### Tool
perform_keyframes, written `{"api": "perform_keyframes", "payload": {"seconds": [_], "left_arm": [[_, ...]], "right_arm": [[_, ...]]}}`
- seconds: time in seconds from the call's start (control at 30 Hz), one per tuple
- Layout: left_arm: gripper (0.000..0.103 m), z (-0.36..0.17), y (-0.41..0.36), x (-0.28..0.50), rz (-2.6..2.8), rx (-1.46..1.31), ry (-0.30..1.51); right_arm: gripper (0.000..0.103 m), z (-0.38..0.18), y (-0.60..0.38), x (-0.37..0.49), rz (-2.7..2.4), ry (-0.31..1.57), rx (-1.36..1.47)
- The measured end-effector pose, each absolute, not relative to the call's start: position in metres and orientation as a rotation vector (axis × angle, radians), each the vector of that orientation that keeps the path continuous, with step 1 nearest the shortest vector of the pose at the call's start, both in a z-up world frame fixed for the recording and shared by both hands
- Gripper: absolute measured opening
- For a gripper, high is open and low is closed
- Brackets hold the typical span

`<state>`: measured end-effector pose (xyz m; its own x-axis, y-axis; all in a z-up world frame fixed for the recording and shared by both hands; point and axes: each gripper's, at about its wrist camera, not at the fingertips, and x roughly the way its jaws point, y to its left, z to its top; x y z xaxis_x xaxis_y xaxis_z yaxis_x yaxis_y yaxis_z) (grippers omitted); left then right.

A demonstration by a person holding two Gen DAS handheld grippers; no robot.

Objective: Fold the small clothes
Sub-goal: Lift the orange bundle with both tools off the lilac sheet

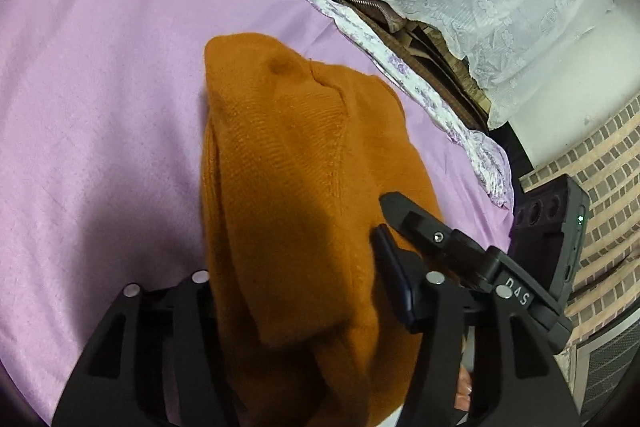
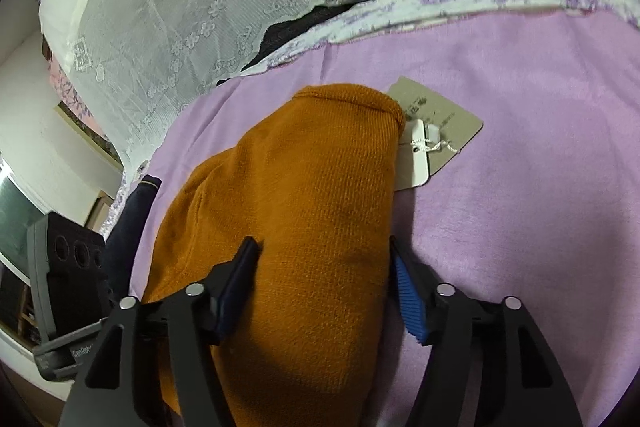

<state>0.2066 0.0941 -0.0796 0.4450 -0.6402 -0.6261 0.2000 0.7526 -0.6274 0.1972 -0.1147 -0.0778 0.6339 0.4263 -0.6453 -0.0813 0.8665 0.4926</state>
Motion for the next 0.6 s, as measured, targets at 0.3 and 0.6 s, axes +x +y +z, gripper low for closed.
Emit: {"api": "perform_keyframes", "payload": {"seconds": [0.3, 0.6], "left_arm": [[0.042, -0.076, 0.099, 0.198, -0.555, -0.509, 0.942], [0.036, -0.062, 0.091, 0.171, -0.526, -0.434, 0.889]], "right_arm": [[0.057, -0.076, -0.116, 0.194, 0.307, 0.817, 0.453], [0.045, -0.057, -0.104, 0.162, 0.277, 0.723, 0.343]]}}
